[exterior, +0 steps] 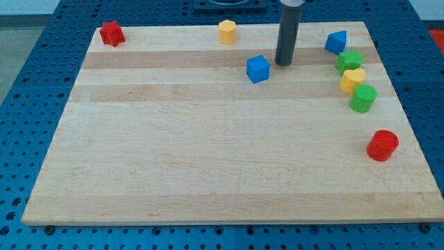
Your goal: Push the triangle slightly up
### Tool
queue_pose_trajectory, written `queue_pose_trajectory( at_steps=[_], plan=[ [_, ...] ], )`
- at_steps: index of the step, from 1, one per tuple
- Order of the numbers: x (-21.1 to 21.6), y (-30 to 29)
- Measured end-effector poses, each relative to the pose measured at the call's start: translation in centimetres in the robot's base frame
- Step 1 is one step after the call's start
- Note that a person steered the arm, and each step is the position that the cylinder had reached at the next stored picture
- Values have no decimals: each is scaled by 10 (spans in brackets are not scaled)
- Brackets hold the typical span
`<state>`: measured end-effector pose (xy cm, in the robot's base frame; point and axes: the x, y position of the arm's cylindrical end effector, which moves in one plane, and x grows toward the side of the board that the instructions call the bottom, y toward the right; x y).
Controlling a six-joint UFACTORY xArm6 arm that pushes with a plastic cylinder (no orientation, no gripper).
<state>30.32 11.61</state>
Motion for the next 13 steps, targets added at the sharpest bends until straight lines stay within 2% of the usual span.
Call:
queue_pose_trajectory(
  at_steps=[3,4,8,9,10,13],
  plan=[
    [-3,101],
    [-3,116],
    [-58,108],
    [-39,112],
    [-17,144],
    [-29,163]
  ],
)
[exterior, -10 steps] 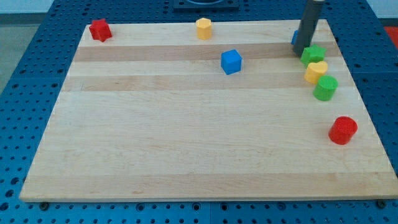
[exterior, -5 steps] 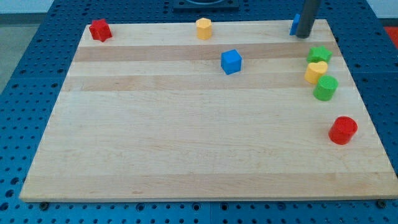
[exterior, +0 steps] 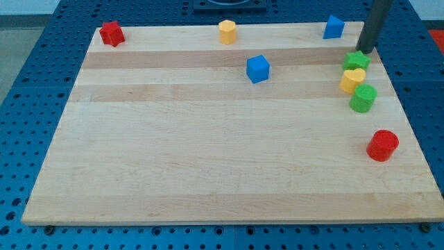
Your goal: Push the triangle slightly up
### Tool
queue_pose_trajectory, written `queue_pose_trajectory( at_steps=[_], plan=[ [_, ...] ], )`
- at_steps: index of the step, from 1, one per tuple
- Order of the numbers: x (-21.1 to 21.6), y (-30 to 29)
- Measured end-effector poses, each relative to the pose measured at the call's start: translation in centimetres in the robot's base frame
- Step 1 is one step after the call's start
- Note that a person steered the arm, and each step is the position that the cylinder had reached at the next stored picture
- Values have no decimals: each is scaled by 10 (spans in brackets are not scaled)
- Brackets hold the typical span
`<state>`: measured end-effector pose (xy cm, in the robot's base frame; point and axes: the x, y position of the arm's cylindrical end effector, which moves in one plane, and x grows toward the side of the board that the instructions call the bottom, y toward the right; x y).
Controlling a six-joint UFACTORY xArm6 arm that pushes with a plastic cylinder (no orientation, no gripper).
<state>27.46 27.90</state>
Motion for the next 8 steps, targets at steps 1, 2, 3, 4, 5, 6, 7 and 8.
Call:
queue_pose_trajectory(
  at_steps=[1,2,3,4,5,6,7,8],
  plan=[
    [-16,36],
    [-16,56],
    [-16,56],
    [-9,56],
    [12,56],
    [29,56],
    [43,46],
    [53,36]
  ],
)
